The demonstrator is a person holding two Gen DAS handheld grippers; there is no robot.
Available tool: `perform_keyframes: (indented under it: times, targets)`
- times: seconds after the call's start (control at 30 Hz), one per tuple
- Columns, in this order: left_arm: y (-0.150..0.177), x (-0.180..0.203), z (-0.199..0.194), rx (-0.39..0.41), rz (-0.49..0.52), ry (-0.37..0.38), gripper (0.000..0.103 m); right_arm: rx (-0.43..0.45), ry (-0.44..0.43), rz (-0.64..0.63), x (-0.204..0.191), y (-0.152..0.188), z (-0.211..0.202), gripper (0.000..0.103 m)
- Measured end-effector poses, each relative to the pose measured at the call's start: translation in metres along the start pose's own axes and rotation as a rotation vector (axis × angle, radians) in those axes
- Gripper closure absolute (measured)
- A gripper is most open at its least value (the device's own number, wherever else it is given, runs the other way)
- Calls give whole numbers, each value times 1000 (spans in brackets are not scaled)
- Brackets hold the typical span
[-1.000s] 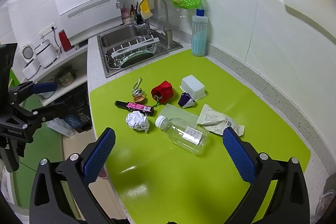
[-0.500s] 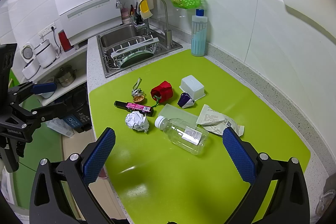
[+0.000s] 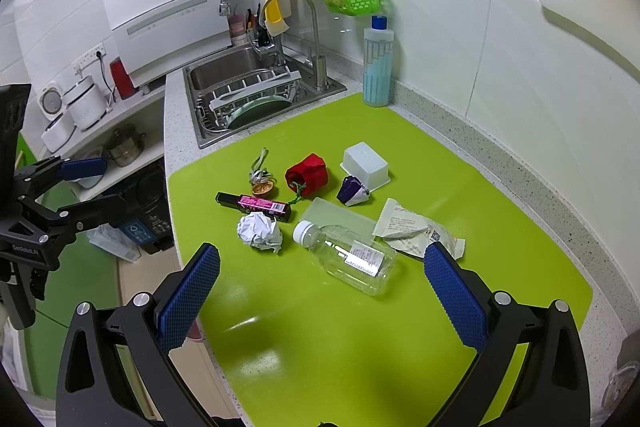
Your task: Collect trash
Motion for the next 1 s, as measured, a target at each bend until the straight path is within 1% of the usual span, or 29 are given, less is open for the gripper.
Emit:
perform_keyframes:
  times: [0.8, 1.0]
  targets:
    - [2, -3, 4, 0, -3, 7, 3, -2, -2, 3, 1, 2, 2, 5]
    - [2, -3, 5, -1, -5, 12, 3, 3, -26, 20, 1, 3, 1, 5]
Point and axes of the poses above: each gripper's, at about its wrist camera, not at the fingertips, and z roughly the way its jaws point, x to its right, y to its underside, the point moved 5 cm from there along z, roughly the way its jaws point, and after that the axes turned 11 degrees about -x, right-handed, at the moved point
